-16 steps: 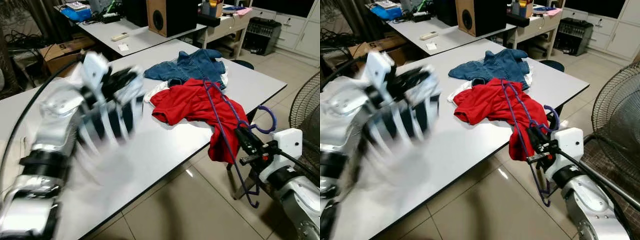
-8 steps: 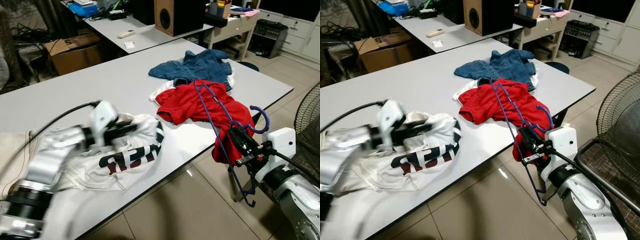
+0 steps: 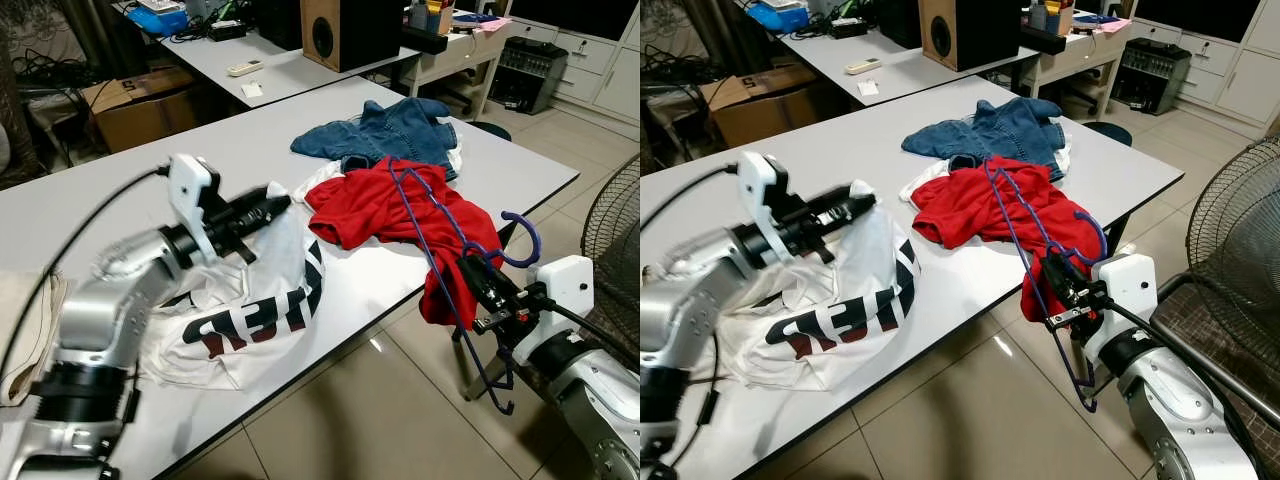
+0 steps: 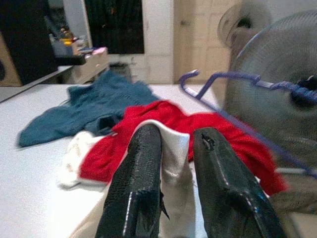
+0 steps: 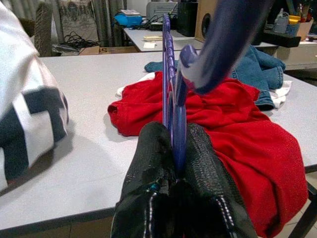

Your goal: Hang hanger

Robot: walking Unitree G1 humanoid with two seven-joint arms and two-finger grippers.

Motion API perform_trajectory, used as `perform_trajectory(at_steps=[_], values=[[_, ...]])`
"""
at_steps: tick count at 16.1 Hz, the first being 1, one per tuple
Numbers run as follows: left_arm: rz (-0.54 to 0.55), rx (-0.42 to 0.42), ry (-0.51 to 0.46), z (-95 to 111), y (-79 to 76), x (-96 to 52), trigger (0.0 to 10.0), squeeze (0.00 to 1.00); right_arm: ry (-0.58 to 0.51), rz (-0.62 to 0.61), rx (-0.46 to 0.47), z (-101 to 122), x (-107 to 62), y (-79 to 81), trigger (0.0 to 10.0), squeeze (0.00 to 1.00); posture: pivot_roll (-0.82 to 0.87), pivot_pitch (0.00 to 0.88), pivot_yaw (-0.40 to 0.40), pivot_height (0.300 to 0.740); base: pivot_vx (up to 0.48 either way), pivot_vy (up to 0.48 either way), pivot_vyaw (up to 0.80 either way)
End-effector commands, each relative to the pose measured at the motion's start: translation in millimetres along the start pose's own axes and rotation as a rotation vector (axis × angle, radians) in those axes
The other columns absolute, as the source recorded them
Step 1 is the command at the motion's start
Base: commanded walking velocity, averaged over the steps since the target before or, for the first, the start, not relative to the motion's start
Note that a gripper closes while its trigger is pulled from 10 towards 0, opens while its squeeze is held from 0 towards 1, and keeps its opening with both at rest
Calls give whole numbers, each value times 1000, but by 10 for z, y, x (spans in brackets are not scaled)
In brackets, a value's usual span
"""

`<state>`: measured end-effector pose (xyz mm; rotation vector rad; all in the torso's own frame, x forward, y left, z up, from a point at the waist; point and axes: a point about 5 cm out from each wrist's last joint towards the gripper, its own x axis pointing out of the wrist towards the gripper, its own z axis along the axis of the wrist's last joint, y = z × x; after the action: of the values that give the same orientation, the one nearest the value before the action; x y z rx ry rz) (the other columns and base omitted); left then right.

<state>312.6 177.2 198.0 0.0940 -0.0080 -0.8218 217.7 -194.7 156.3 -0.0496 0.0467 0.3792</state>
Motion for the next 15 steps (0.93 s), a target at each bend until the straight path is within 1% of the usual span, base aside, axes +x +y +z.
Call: perform_trajectory(at_steps=[1,2,3,4,5,6,7,8,9,10,11,12,13,14,15], values=[[14,65,158,-166,60,-66,10000,1000,-20,-4,-6,42,-11,-24,10000,0,-68,0,77,740,0,0,0],[27,94,239,-249,96,-111,10000,1000,-21,-5,-6,42,-9,-28,10000,0,-68,0,77,740,0,0,0],[67,146,314,-319,168,-171,10000,1000,-19,-6,-9,41,-5,-33,10000,0,-60,0,82,740,0,0,0],[127,176,381,-365,285,-274,10000,1000,-18,-9,-11,40,0,-40,10000,0,-60,0,82,740,0,0,0],[137,177,403,-364,331,-337,10000,1000,-19,-9,-8,38,2,-43,10000,0,-60,0,82,740,0,0,0],[143,180,418,-363,361,-382,10000,933,-20,-3,-6,40,1,-36,10000,0,-46,0,91,740,0,0,0],[166,188,455,-390,409,-430,10000,718,-20,22,-4,45,-5,-18,10000,0,-46,0,91,740,0,0,0],[180,219,537,-477,451,-488,10000,0,-12,83,0,52,-23,21,10000,0,-46,0,91,740,0,0,0],[168,217,607,-578,449,-538,10000,0,-11,155,-3,72,-56,71,10000,0,-35,0,94,740,0,0,0],[144,180,629,-645,416,-554,10000,0,-13,205,1,97,-84,102,10000,0,-34,0,97,740,0,0,0],[159,84,581,-692,381,-525,10000,0,-31,248,17,155,-118,118,10000,0,-34,0,101,740,0,0,0],[204,7,534,-737,382,-496,10000,0,-48,288,30,209,-144,125,10000,0,-34,0,101,740,0,0,0],[225,-28,528,-791,378,-494,10000,0,-44,331,39,231,-154,149,10000,0,-40,0,107,740,0,0,0],[157,-49,530,-839,285,-477,10000,0,-25,386,32,228,-163,189,10000,0,-48,0,112,740,0,0,0],[26,-100,471,-800,120,-432,10000,0,7,430,35,188,-171,226,10000,0,-48,0,111,740,0,0,0]])
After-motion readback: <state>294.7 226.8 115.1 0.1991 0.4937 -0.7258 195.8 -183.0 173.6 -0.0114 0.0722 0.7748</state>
